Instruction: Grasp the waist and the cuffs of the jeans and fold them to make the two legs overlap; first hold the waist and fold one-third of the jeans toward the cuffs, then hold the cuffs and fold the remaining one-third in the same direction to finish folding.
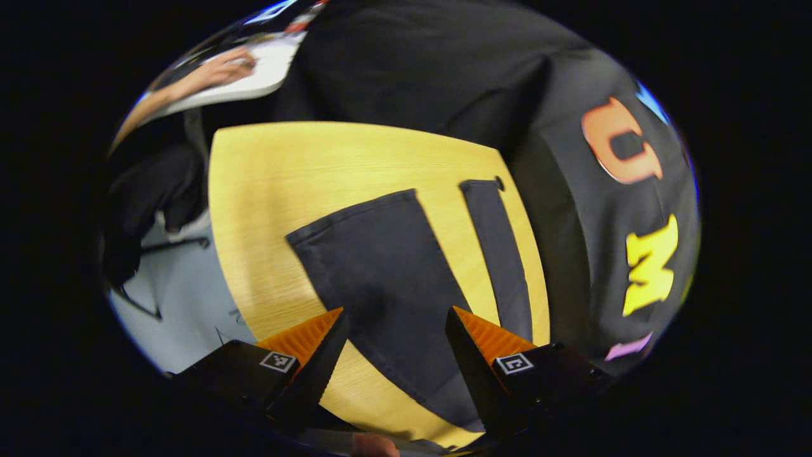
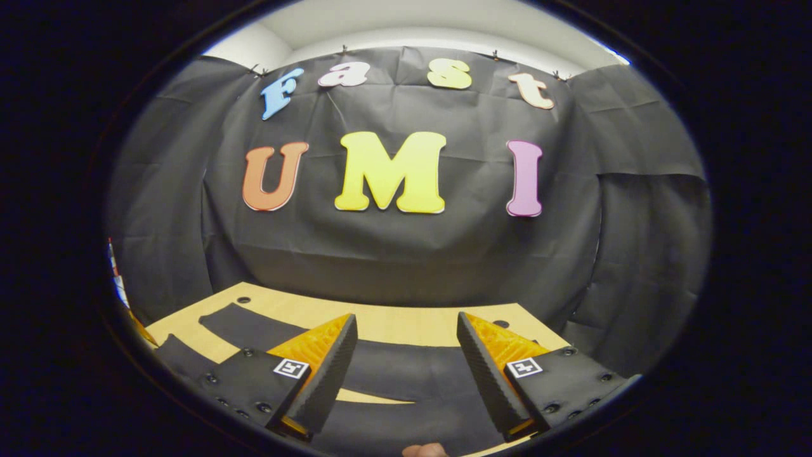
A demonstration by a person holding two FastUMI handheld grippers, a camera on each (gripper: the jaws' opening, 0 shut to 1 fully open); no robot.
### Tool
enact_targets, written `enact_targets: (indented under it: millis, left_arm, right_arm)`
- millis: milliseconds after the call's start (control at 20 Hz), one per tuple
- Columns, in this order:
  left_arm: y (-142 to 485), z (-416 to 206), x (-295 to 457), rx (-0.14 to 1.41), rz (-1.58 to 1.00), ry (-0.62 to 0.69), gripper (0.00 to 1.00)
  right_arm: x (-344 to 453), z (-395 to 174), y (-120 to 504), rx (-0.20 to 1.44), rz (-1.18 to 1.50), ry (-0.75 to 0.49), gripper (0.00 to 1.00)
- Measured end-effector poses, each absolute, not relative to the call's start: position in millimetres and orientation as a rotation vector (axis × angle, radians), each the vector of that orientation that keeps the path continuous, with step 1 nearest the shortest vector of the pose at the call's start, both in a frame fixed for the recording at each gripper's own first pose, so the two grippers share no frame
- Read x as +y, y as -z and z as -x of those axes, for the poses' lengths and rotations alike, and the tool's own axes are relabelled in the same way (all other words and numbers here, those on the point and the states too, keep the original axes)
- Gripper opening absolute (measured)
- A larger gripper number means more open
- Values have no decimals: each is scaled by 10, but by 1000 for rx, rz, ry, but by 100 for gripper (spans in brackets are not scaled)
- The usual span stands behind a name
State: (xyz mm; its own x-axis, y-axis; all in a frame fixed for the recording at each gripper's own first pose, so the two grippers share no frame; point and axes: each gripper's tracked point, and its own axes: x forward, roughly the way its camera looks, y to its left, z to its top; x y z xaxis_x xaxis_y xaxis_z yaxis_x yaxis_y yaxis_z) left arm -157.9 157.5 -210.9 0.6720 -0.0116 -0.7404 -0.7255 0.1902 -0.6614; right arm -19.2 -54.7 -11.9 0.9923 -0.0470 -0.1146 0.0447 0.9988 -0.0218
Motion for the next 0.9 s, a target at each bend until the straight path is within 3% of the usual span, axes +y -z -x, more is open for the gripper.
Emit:
enact_targets:
  millis: [150, 350, 900]
  left_arm:
    - [2127, 1679, 1711, 710, 1426, -649, 98]
    - [2383, 1728, 1987, 722, 1412, -714, 99]
    - [2448, 1251, 2033, 673, 1394, -669, 97]
  right_arm:
    - [-825, 225, 94, 123, 21, 105, 97]
    - [-1130, 287, 140, 148, 29, 174, 95]
    - [-1784, 452, 486, 271, -11, 307, 95]
